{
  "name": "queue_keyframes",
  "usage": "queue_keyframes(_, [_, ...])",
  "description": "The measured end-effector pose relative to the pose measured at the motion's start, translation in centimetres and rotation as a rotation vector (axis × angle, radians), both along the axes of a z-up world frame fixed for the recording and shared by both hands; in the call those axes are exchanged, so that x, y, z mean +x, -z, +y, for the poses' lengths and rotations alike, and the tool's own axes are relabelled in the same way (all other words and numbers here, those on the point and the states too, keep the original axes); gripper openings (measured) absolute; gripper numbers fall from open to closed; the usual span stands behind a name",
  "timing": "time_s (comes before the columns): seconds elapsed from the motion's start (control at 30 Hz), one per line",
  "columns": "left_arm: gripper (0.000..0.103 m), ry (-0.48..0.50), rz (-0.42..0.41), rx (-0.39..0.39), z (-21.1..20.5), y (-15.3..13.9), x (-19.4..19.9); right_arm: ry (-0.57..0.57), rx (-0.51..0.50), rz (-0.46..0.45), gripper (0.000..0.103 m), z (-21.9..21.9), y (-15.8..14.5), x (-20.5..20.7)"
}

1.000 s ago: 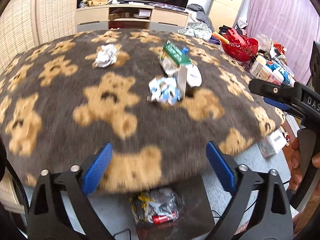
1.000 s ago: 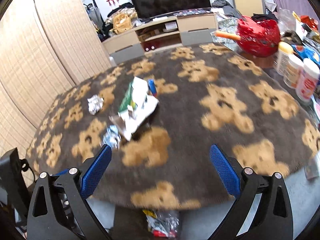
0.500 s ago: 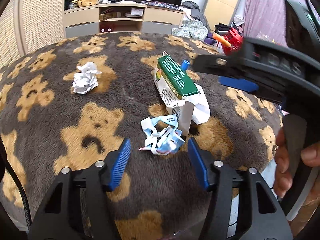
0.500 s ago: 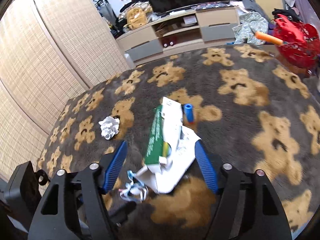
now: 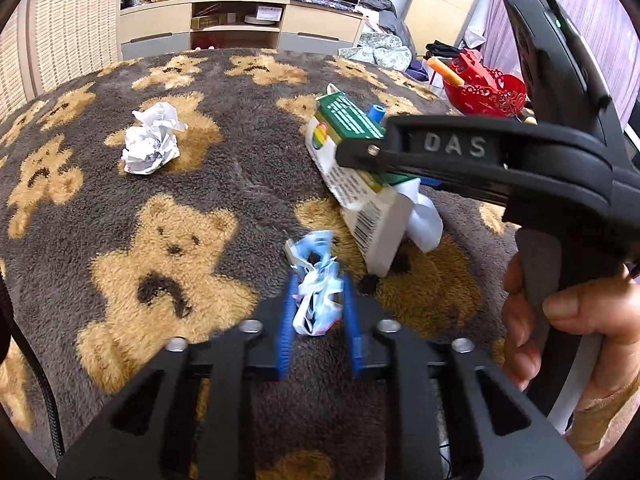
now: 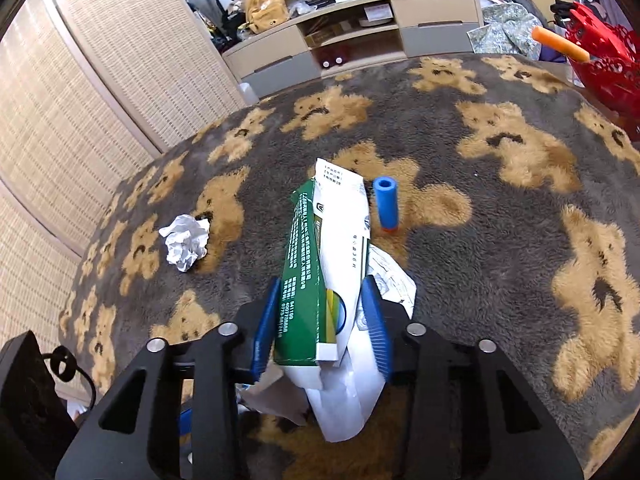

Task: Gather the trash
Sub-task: 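Grasp the green-and-white box with the right tool while the left tool grasps the blue-white wrapper, then lower both held items over the bin and open both tools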

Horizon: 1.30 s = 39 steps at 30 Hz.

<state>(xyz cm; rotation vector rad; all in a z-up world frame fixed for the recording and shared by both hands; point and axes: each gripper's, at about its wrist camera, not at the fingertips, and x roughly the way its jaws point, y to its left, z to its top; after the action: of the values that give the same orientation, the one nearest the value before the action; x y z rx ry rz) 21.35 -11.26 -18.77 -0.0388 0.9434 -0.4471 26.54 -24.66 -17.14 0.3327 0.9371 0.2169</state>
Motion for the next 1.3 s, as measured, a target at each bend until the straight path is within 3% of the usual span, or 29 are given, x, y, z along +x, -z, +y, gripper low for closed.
queue_keyframes(0.23, [0.012, -0.017, -0.034, 0.011, 0.4, -1.7, -0.6, -0.007, 0.0, -0.05, 0.036, -0.4, -2.4, -1.3])
queue_keyframes(0.5, [0.012, -0.048, -0.122, 0.032, 1.6, -6.6, -3.4, -0.004, 0.006, -0.146, 0.036, -1.1, -8.2, -4.9])
queue_keyframes(0.8, [0.013, -0.05, -0.184, 0.028, 2.6, -10.9, -9.3, -0.022, -0.01, -0.213, 0.037, -1.8, -12.7, -12.2])
queue_keyframes(1.03, [0.013, -0.036, -0.189, 0.001, 3.3, -11.4, -14.0, -0.043, -0.024, -0.206, 0.037, -2.4, -12.1, -18.0])
queue_keyframes(1.3, [0.013, -0.015, -0.149, 0.009, 3.7, -8.9, -18.4, -0.069, -0.021, -0.127, 0.037, -2.8, -8.1, -23.6])
